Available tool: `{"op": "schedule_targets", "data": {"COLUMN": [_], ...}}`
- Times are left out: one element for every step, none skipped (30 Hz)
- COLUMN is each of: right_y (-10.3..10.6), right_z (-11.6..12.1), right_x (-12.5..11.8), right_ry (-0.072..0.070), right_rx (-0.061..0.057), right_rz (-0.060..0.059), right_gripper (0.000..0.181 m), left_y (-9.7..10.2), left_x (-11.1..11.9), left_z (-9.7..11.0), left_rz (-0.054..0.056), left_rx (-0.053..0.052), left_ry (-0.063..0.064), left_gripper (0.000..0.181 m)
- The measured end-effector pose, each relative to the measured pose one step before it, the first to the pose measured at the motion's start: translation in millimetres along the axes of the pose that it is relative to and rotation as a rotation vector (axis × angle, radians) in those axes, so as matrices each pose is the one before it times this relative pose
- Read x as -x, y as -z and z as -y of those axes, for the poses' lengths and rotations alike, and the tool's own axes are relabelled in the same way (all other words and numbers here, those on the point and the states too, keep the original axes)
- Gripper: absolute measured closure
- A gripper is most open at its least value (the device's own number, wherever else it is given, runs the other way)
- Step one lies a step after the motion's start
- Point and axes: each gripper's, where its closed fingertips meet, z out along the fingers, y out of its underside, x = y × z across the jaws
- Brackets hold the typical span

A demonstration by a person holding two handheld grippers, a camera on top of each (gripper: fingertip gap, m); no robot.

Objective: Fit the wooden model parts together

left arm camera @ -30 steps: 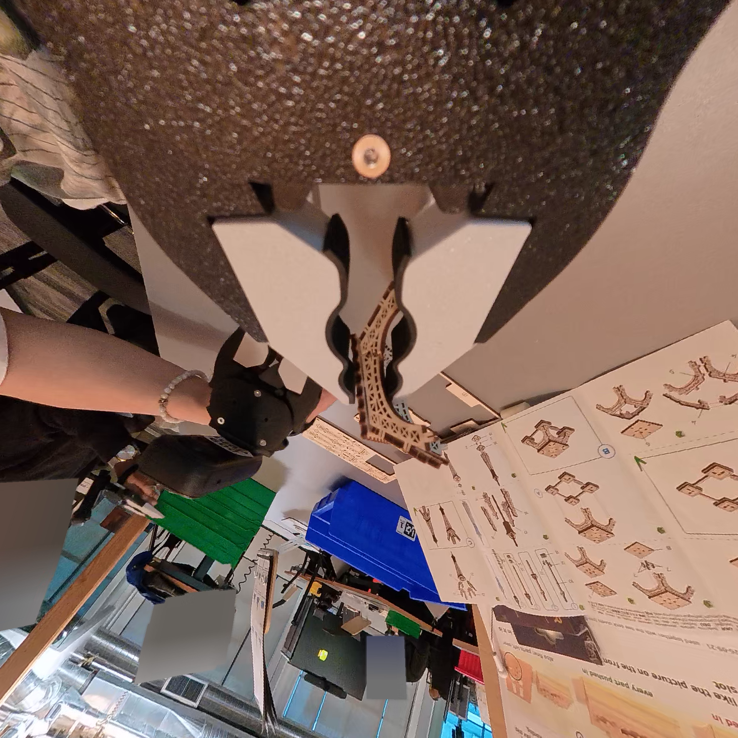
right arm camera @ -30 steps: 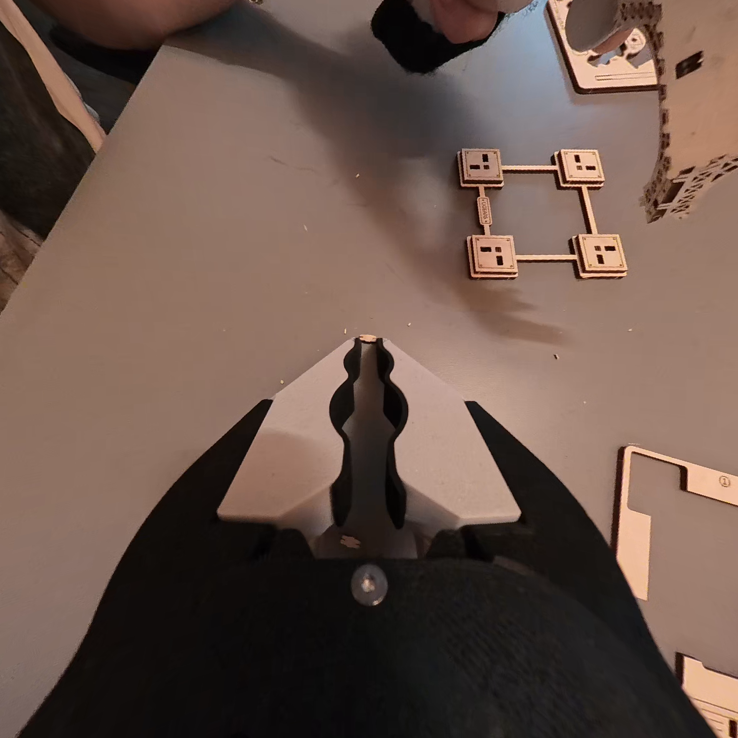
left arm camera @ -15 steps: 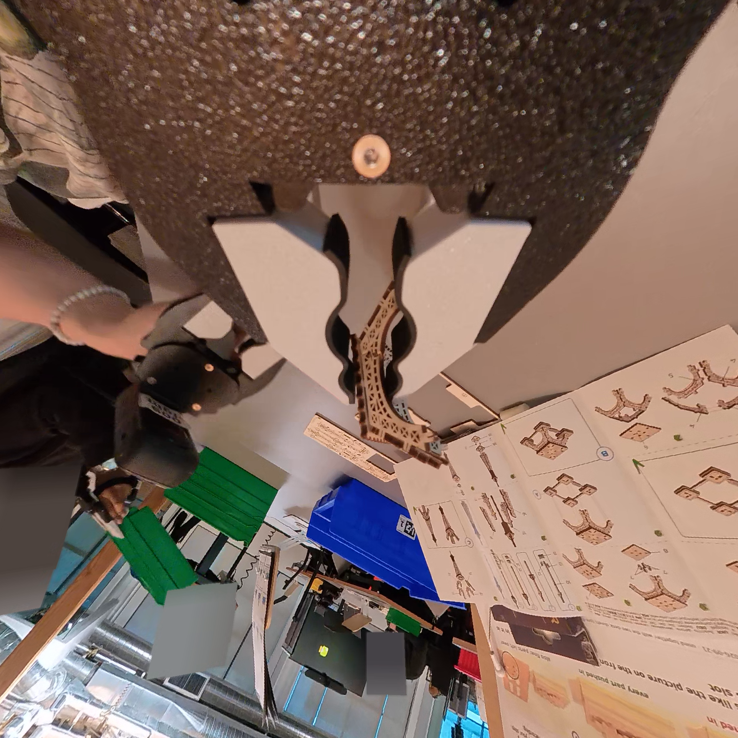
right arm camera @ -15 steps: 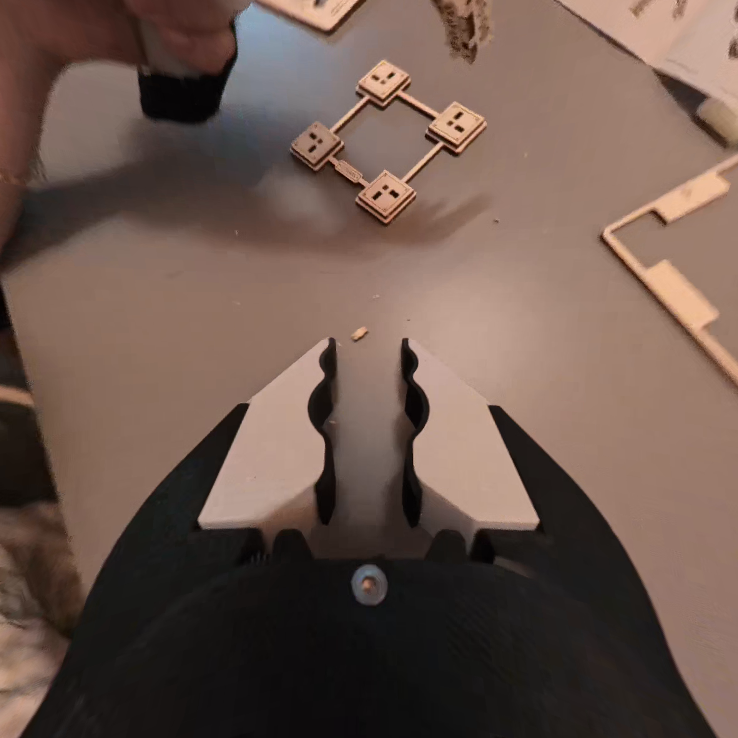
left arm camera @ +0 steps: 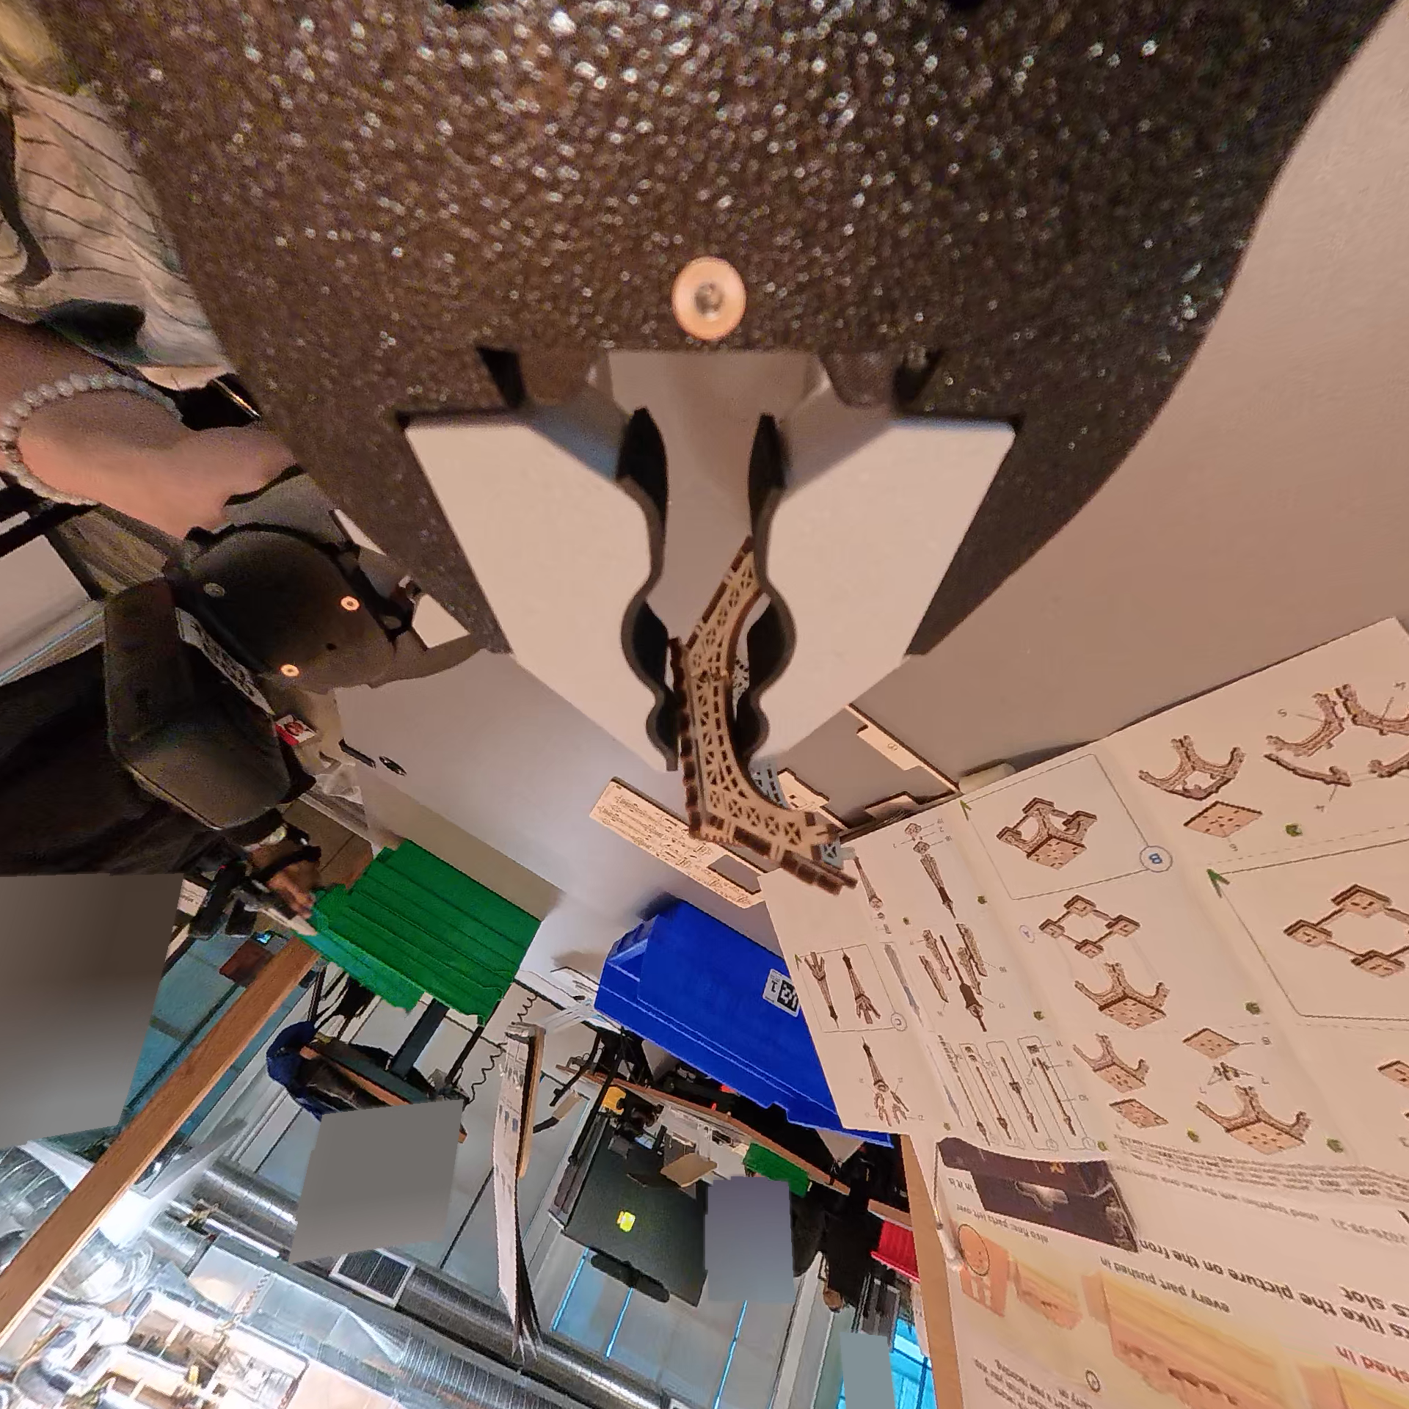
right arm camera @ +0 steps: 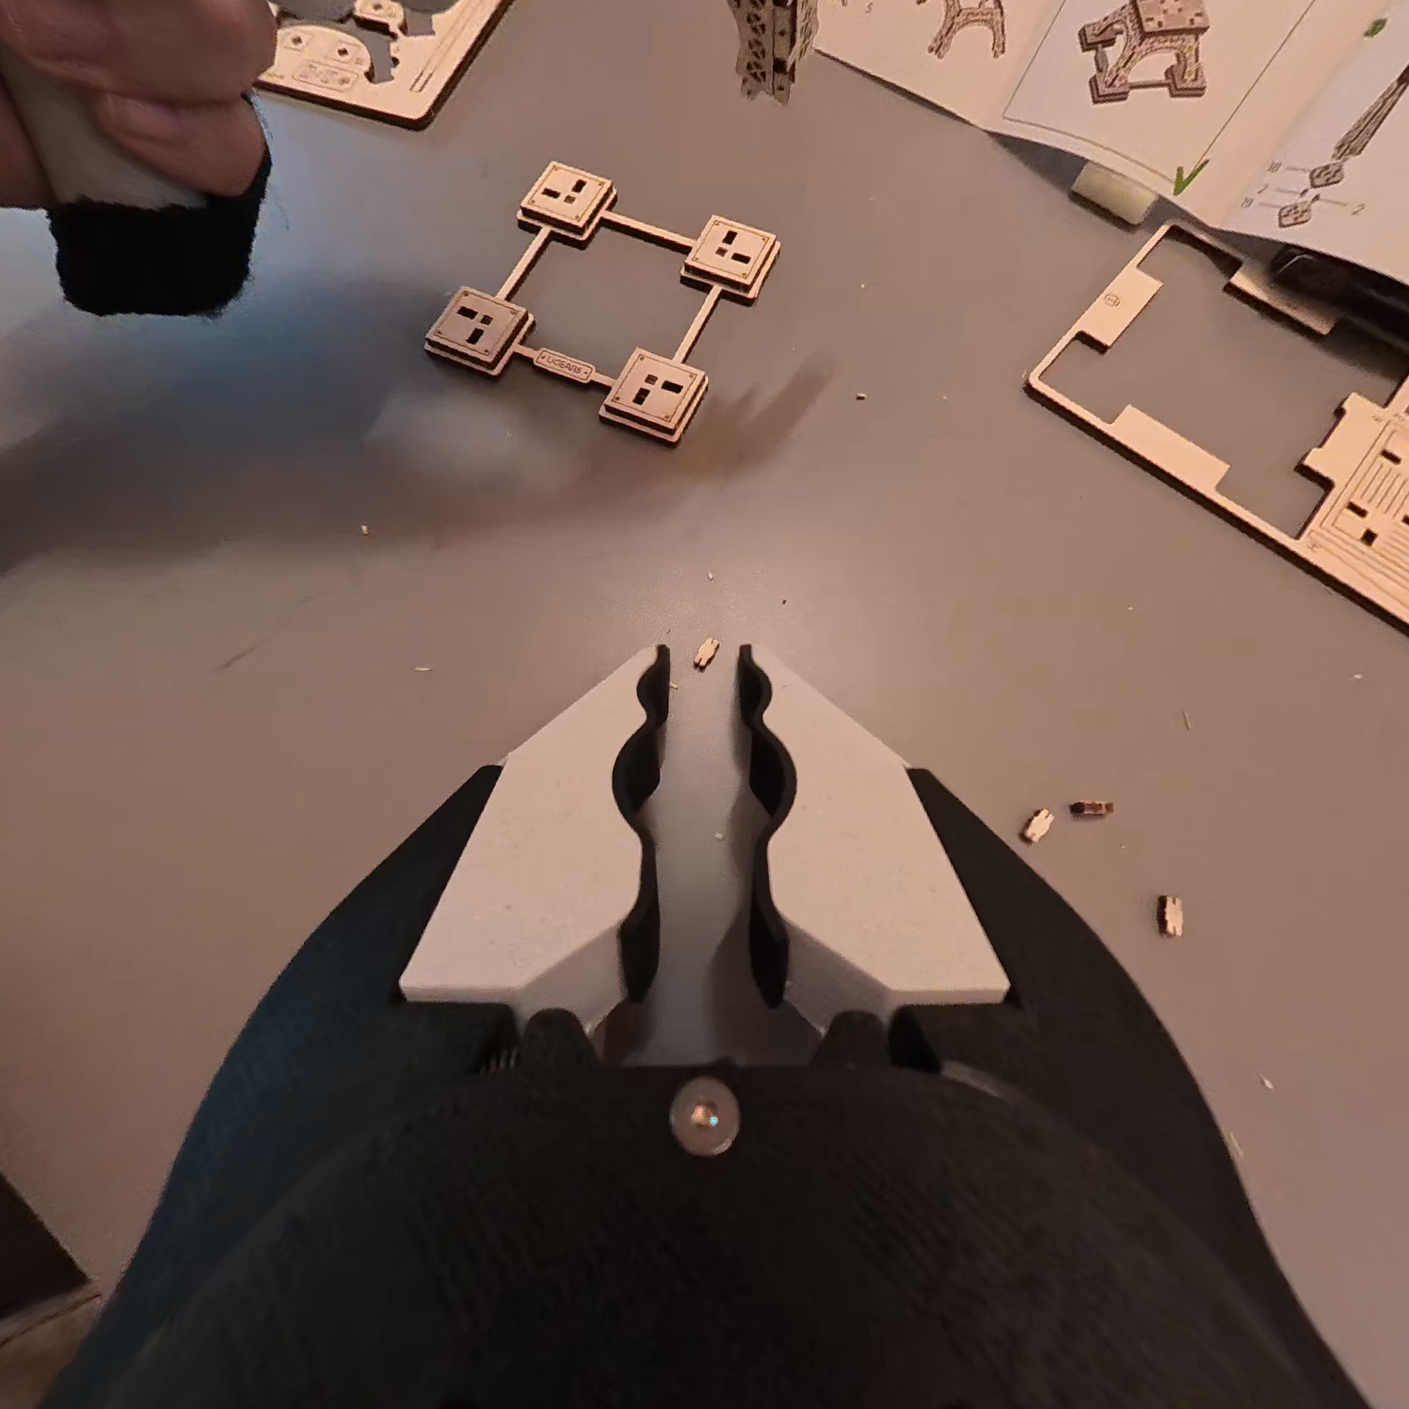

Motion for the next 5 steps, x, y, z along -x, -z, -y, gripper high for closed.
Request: {"op": "schedule_targets", "data": {"right_y": [0.39,0.65,0.74,0.77,0.56], "right_z": [-0.33,-0.55,-0.64,-0.6,-0.48], "right_x": [0.06,-0.56,-1.19,-1.25,-0.77], "right_ry": [-0.0075,-0.0045,-0.0063,-0.0094,-0.011], "right_rx": [-0.0001,-0.0001,0.0003,-0.0001,-0.0003], "right_rz": [0.0034,0.0032,0.0028,0.0049,0.0082], "right_gripper": [0.166,0.168,0.172,0.175,0.178], "left_y": [0.09,0.04,-0.09,-0.15,-0.2], "left_x": [-0.18,-0.2,-0.37,-0.38,-0.17], "left_z": [0.19,0.1,0.08,0.06,-0.14], "left_rz": [-0.0008,-0.0015,-0.0014,-0.0016,-0.0003], "left_rx": [-0.0008,-0.0006,-0.001,0.0,0.0006], "left_ry": [0.0003,0.0006,0.0007,0.0,-0.0006], "left_gripper": [0.17,0.17,0.17,0.17,0.17]}}
